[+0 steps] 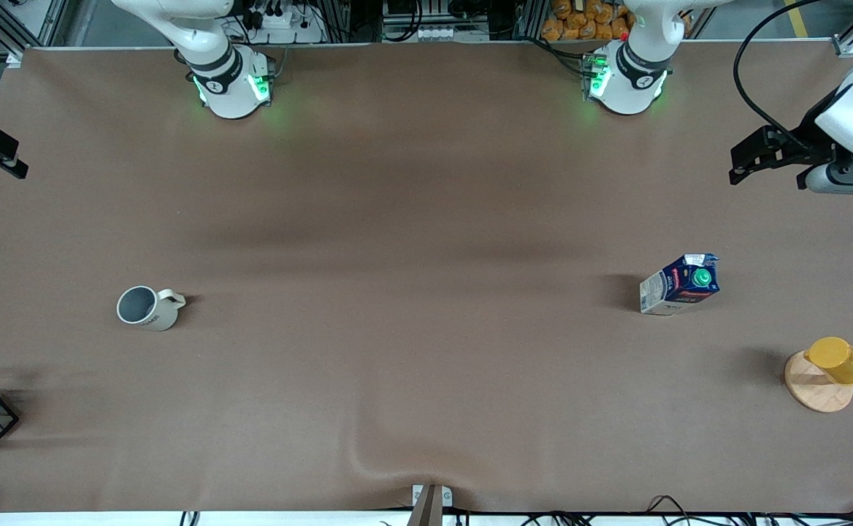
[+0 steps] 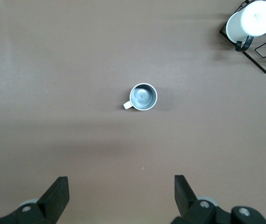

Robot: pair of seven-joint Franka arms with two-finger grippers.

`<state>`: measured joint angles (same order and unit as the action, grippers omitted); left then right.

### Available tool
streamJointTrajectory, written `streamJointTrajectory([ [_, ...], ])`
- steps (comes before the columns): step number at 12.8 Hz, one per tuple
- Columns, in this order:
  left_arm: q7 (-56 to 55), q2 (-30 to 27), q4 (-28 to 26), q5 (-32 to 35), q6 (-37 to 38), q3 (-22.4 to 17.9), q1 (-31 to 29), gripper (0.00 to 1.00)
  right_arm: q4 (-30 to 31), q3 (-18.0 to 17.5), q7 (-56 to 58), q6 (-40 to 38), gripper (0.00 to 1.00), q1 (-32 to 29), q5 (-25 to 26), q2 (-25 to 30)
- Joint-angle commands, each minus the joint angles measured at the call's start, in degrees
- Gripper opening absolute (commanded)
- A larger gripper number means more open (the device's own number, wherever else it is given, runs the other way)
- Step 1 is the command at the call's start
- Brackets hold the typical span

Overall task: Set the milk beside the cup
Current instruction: 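Reach the right gripper to the white mug while the left gripper reaches the milk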

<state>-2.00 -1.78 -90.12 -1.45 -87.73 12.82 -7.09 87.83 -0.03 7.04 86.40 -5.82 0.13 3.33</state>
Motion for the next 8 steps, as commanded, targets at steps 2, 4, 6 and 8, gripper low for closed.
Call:
streamJointTrajectory([
  [2, -0.81, 0.81, 1.0, -0.83, 0.89, 0.1, -0.11, 1.0, 0.23, -0.32, -0.01, 0.61, 1.0, -0.33, -0.13, 0.8],
  [4, -0.9, 0.81, 1.0, -0.83, 0.81, 0.1, -0.2, 1.0, 0.14, -0.41, -0.01, 0.88, 1.0, -0.33, -0.22, 0.8],
  [6, -0.9, 0.81, 1.18, -0.83, 0.81, 0.01, -0.29, 1.0, 0.23, -0.41, -0.01, 1.05, 1.0, -0.33, -0.31, 0.71],
  [8, -0.81, 0.81, 1.18, -0.74, 0.81, 0.01, -0.29, 1.0, 0.84, -0.41, -0.01, 2.01, 1.0, -0.24, -0.22, -0.6],
])
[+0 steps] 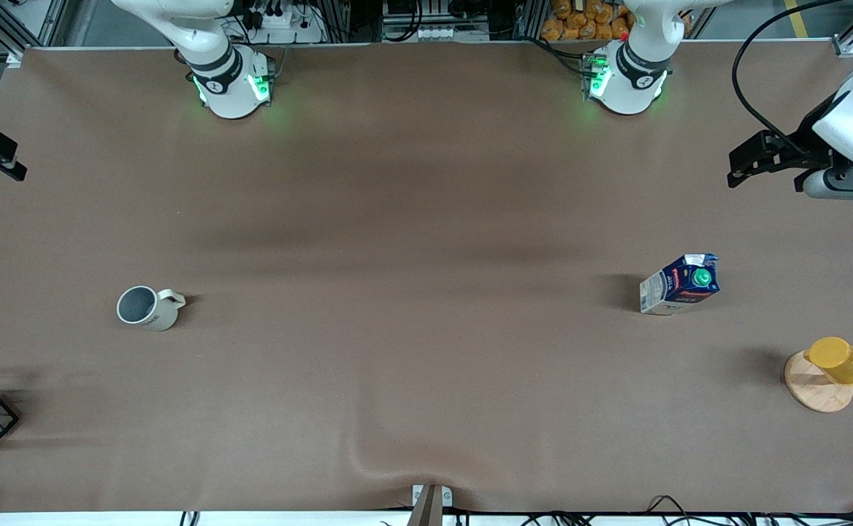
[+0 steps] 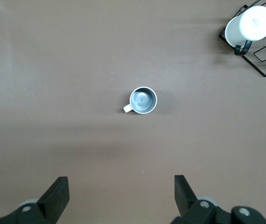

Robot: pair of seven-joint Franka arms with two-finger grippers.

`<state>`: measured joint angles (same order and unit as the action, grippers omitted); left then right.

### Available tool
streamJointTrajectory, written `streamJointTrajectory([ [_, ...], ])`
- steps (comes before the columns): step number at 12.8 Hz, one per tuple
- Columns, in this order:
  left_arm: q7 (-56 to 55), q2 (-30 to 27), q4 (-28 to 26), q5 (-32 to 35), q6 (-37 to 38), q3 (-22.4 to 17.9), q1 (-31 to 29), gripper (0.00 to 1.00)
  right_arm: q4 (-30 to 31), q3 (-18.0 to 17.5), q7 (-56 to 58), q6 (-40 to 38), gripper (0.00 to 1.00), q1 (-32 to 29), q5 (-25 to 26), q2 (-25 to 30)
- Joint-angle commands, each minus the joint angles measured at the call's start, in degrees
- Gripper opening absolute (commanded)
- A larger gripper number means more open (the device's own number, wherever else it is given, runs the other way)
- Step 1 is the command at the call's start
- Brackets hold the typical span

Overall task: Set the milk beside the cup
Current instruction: 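Reach the right gripper to the white mug while the left gripper reaches the milk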

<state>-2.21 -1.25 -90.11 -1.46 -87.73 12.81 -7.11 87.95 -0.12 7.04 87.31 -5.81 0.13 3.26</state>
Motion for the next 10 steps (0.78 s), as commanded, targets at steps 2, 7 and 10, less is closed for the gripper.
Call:
streamJointTrajectory([
  [2, -0.52, 0.28, 1.17, -0.74, 0.81, 0.02, -0.27, 1.0, 0.38, -0.32, -0.01, 3.29, 1.0, -0.86, 0.4, -5.0],
  [7, -0.61, 2.21, 1.08, 0.74, -0.85, 0.02, -2.81, 1.0, -0.15, -0.06, 6.3, 13.14, 1.0, -5.42, 0.92, -17.93],
  [10, -0.61, 5.46, -0.4, 0.84, -6.72, 0.02, -4.31, 1.0, -2.08, -0.24, 11.58, 21.45, 1.0, -7.64, 0.14, -27.22],
])
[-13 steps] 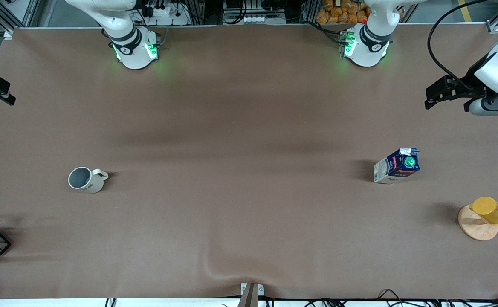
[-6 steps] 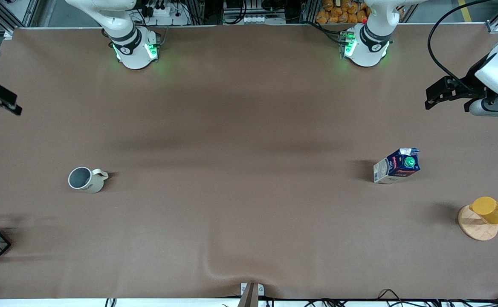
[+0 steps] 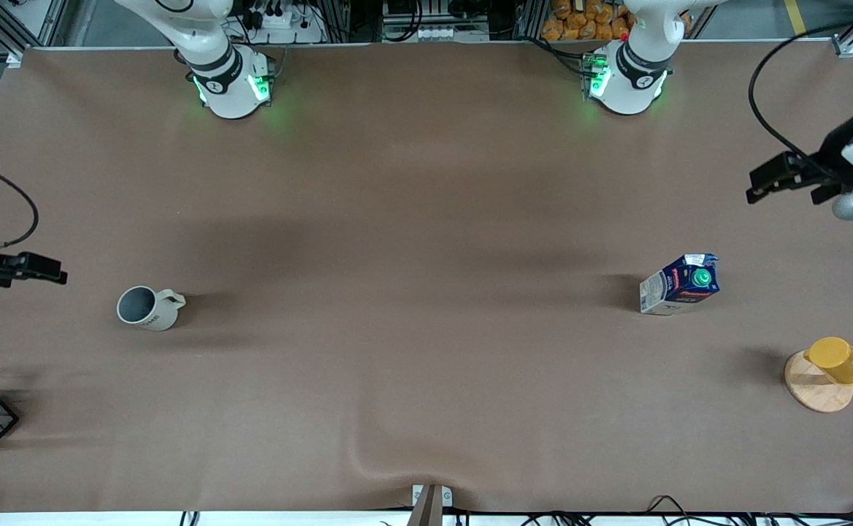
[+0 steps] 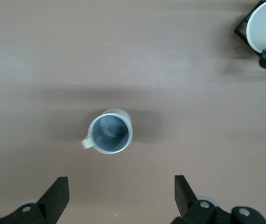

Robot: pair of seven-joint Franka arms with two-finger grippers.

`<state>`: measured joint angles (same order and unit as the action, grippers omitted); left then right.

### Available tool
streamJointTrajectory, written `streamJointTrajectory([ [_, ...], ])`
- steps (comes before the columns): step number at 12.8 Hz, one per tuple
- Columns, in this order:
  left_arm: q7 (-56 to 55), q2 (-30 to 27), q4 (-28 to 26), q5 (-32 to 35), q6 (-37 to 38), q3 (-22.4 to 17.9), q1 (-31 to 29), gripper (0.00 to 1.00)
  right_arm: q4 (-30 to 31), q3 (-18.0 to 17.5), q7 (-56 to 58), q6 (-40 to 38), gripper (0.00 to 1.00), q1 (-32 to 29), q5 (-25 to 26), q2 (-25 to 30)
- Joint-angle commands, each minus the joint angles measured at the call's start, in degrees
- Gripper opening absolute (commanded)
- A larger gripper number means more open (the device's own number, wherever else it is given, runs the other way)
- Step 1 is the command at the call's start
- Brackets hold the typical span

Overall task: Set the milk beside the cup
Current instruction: 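Reach the right gripper to the white mug while the left gripper reaches the milk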

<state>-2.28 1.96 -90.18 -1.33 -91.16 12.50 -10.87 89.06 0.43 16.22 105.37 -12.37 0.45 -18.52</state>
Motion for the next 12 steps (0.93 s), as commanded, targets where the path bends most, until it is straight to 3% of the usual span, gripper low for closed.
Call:
streamJointTrajectory([
  [1, -0.7, 3.3, -1.83, 0.63, -6.45, 0.42, -0.47, 1.0, -3.19, -0.78, 3.81, 8.31, 1.0, -0.99, -0.36, -7.65],
  [2, -0.7, 4.53, -2.89, 0.63, -8.22, 0.33, -0.2, 1.0, -3.1, -0.69, 5.3, 11.31, 1.0, -0.72, -0.1, -9.06],
  [6, -0.62, 10.33, -2.99, 1.07, -11.57, 0.24, -0.29, 1.0, -0.82, -0.95, 11.28, 10.29, 1.0, -1.43, -0.71, -13.72],
  [12, -0.79, 17.28, -6.23, 6.61, -15.8, 0.86, 0.5, 1.0, 4.02, -1.04, 15.95, 10.73, 1.0, -2.12, -2.99, -14.52],
])
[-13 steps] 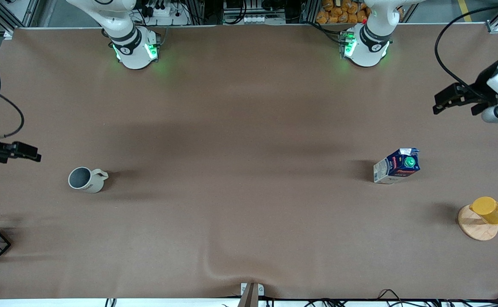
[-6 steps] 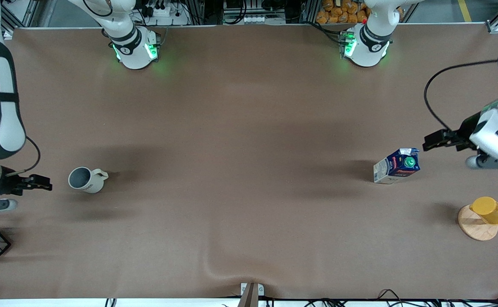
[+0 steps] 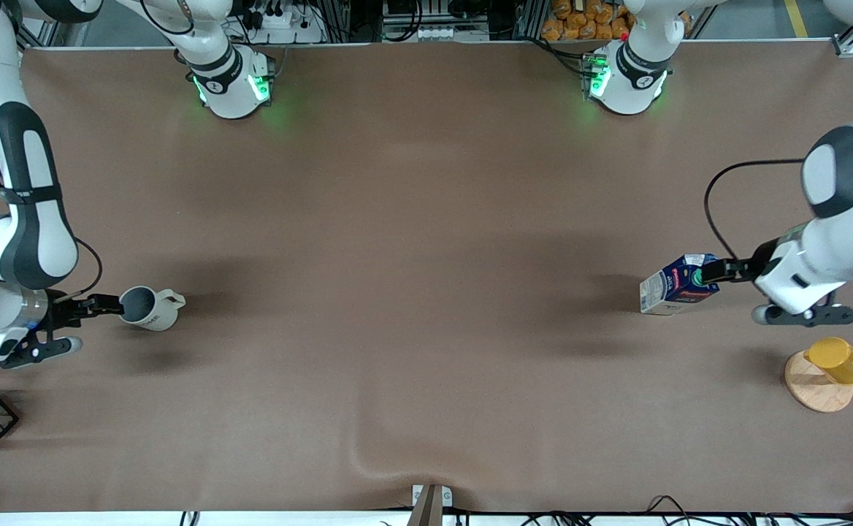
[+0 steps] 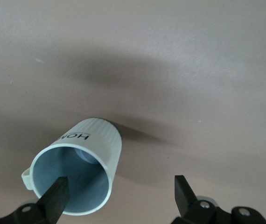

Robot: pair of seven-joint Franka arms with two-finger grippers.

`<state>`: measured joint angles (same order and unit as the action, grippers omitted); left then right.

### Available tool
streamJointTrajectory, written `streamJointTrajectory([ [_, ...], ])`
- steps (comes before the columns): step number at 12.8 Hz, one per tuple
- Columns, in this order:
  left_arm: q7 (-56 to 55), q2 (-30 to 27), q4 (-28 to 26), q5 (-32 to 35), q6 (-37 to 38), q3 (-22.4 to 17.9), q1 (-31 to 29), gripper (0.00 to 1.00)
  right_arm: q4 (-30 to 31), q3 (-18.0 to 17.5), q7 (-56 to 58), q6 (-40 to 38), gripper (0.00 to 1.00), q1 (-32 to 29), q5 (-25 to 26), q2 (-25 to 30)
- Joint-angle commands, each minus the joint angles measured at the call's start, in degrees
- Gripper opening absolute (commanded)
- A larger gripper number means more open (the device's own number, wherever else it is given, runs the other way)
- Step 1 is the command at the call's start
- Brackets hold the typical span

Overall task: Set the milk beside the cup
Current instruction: 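Reach the right gripper to the white mug while the left gripper reaches the milk, then close the right gripper on the mug while the left gripper grasps the carton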

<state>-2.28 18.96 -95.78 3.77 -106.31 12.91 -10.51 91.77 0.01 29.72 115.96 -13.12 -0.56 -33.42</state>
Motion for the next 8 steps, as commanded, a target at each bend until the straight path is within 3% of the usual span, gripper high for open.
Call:
streamJointTrajectory([
  [1, -1.49, 0.38, -1.16, 1.5, -0.66, 0.45, 0.23, 1.0, 1.57, -0.63, 2.62, 0.14, 1.0, -1.46, -2.95, -0.32],
  [4, -4.3, 0.64, -4.24, 2.72, -2.42, 0.45, 2.15, 1.0, 4.02, -0.63, 2.97, 4.08, 1.0, -1.55, -6.21, -0.76],
  [5, -5.27, 0.64, -5.11, 5.6, -2.42, 0.53, 2.51, 1.0, 5.43, -0.63, 3.58, 6.45, 0.95, -1.81, -6.29, -0.85],
  [7, -5.45, 0.64, -6.43, 6.51, -2.77, 0.53, 2.34, 1.0, 7.89, -0.72, 5.77, 9.28, 0.33, -2.52, -10.05, -0.85],
  [8, -5.45, 0.64, -6.79, 6.51, -2.94, 0.53, 2.42, 1.0, 8.42, -0.63, 7.09, 9.28, 0.1, -2.61, -13.21, -0.94],
])
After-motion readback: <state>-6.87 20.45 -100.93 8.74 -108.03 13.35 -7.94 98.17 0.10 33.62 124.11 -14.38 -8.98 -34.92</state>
